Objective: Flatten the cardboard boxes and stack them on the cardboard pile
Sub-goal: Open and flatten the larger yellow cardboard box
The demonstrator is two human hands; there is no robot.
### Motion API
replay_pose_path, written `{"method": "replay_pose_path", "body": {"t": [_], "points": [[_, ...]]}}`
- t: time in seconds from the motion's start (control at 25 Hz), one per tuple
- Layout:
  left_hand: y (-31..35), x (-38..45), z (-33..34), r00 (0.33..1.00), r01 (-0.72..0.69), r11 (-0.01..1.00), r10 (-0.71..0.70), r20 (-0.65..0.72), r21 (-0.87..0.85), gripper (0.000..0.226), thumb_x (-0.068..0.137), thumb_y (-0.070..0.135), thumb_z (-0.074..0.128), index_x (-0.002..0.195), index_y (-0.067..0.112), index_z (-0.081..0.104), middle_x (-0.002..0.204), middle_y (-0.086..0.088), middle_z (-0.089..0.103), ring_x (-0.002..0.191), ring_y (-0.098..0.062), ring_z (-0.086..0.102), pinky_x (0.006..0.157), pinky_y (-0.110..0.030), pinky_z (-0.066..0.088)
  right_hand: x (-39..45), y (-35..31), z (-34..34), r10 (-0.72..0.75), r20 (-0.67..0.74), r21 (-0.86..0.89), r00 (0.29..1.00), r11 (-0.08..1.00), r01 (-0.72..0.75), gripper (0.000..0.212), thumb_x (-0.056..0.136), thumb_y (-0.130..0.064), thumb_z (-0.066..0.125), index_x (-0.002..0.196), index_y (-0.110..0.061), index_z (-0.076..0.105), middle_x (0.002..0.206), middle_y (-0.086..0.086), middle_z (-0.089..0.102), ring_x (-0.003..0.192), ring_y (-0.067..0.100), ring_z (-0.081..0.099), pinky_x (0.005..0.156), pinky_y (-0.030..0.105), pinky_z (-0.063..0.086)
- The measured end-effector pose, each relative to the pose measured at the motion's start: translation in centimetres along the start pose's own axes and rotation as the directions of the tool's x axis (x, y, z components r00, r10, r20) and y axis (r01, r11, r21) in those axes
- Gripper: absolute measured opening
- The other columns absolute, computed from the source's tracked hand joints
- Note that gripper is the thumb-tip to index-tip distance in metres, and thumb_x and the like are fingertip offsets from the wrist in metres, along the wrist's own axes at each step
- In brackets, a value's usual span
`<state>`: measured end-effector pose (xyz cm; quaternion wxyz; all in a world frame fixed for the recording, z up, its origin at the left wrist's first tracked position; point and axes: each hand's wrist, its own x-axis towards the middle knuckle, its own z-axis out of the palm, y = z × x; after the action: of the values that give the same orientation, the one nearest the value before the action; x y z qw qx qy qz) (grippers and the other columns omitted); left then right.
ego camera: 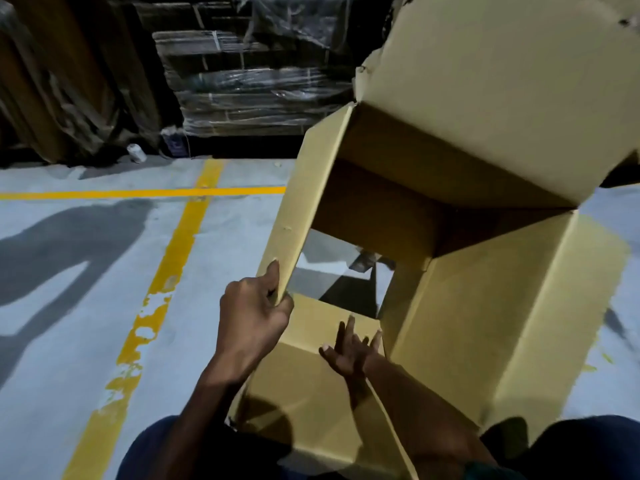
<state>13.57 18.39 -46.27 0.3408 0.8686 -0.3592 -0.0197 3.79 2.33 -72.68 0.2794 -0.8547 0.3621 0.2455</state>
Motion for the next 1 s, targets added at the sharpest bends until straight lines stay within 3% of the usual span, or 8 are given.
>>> {"method": "replay_pose_path", "body": {"t": [0.2, 0.36, 0.48, 0.56, 0.72, 0.84, 0.92, 1.0], "points": [[-1.9, 1.5, 1.6, 0.997, 0.075, 0.995, -0.077, 0.030, 0.058, 0.049, 0.084, 0.020, 0.070, 0.133, 0.016, 0.063, 0.085, -0.017, 0.070, 0.087, -0.033, 0.065, 0.068, -0.030, 0.043, 1.9, 0.1, 3.8, 0.032, 0.167, 0.150, 0.985, 0.987, -0.057, 0.095, 0.091, -0.075, 0.026, 0.152, -0.028, -0.029, 0.156, 0.003, 0.041, 0.144, 0.032, 0.036, 0.113, 0.069, -0.004], [-2.8, 2.1, 2.6, 0.992, 0.103, 0.991, -0.108, 0.063, 0.082, 0.048, 0.084, 0.021, 0.070, 0.131, 0.015, 0.063, 0.082, -0.016, 0.067, 0.088, -0.034, 0.064, 0.068, -0.027, 0.039, 2.5, 0.0, 0.2, -0.019, -0.052, 0.287, 0.998, 0.957, 0.033, 0.103, 0.096, -0.041, 0.060, 0.153, -0.027, -0.025, 0.143, 0.014, 0.053, 0.124, 0.032, 0.056, 0.107, 0.050, 0.038], [-2.6, 1.9, 2.5, 0.994, 0.077, 0.992, -0.084, 0.069, 0.104, 0.047, 0.085, 0.022, 0.070, 0.132, 0.015, 0.063, 0.082, -0.017, 0.067, 0.087, -0.036, 0.063, 0.067, -0.029, 0.038, 3.1, 0.4, -4.3, -0.062, -0.438, 0.066, 0.897, 0.993, 0.101, 0.101, 0.089, -0.034, 0.068, 0.158, -0.018, -0.005, 0.150, 0.013, 0.033, 0.134, 0.030, 0.042, 0.113, 0.049, 0.036], [-2.3, 1.7, 2.5, 0.994, 0.066, 0.991, -0.075, 0.074, 0.113, 0.047, 0.086, 0.023, 0.069, 0.131, 0.015, 0.063, 0.082, -0.017, 0.067, 0.088, -0.037, 0.063, 0.067, -0.031, 0.040, 3.7, 0.5, -7.2, -0.091, -0.530, -0.022, 0.843, 0.995, 0.094, 0.110, 0.081, -0.035, 0.076, 0.157, -0.018, -0.001, 0.156, 0.013, 0.021, 0.142, 0.032, 0.028, 0.118, 0.052, 0.026], [-2.0, 1.6, 2.5, 0.995, 0.060, 0.994, -0.066, 0.075, 0.087, 0.048, 0.085, 0.022, 0.069, 0.133, 0.017, 0.062, 0.086, -0.018, 0.070, 0.089, -0.035, 0.064, 0.072, -0.034, 0.046, 5.3, 0.5, -10.5, -0.058, -0.468, -0.239, 0.882, 0.969, -0.063, 0.090, 0.092, -0.042, 0.064, 0.158, -0.018, 0.008, 0.161, 0.010, 0.018, 0.148, 0.037, 0.018, 0.118, 0.060, 0.022], [-1.8, 1.8, 3.0, 0.993, 0.076, 0.995, -0.081, 0.083, 0.063, 0.050, 0.084, 0.023, 0.070, 0.134, 0.018, 0.062, 0.087, -0.016, 0.071, 0.091, -0.034, 0.065, 0.077, -0.035, 0.049, 7.5, 1.6, -11.7, 0.025, -0.290, -0.145, 0.957, 0.987, -0.070, 0.082, 0.098, -0.039, 0.056, 0.160, -0.020, 0.006, 0.167, 0.006, 0.009, 0.153, 0.036, 0.000, 0.117, 0.065, 0.011], [-1.8, 2.1, 3.4, 0.994, 0.062, 0.995, -0.069, 0.089, 0.079, 0.050, 0.084, 0.023, 0.070, 0.133, 0.018, 0.062, 0.086, -0.016, 0.071, 0.091, -0.035, 0.065, 0.076, -0.035, 0.050, 8.1, 2.3, -12.7, 0.074, -0.215, -0.007, 0.974, 0.997, -0.077, 0.079, 0.096, -0.036, 0.061, 0.158, -0.020, 0.015, 0.165, 0.010, 0.018, 0.151, 0.038, 0.011, 0.117, 0.066, 0.015], [-1.9, 2.4, 3.6, 0.994, 0.049, 0.996, -0.057, 0.095, 0.078, 0.048, 0.084, 0.023, 0.069, 0.131, 0.017, 0.063, 0.082, -0.015, 0.069, 0.087, -0.034, 0.064, 0.073, -0.036, 0.050, 7.5, 2.4, -13.3, 0.073, -0.245, 0.036, 0.967, 0.997, -0.066, 0.075, 0.093, -0.036, 0.064, 0.155, -0.021, 0.024, 0.156, 0.015, 0.035, 0.145, 0.039, 0.027, 0.115, 0.063, 0.025]]}}
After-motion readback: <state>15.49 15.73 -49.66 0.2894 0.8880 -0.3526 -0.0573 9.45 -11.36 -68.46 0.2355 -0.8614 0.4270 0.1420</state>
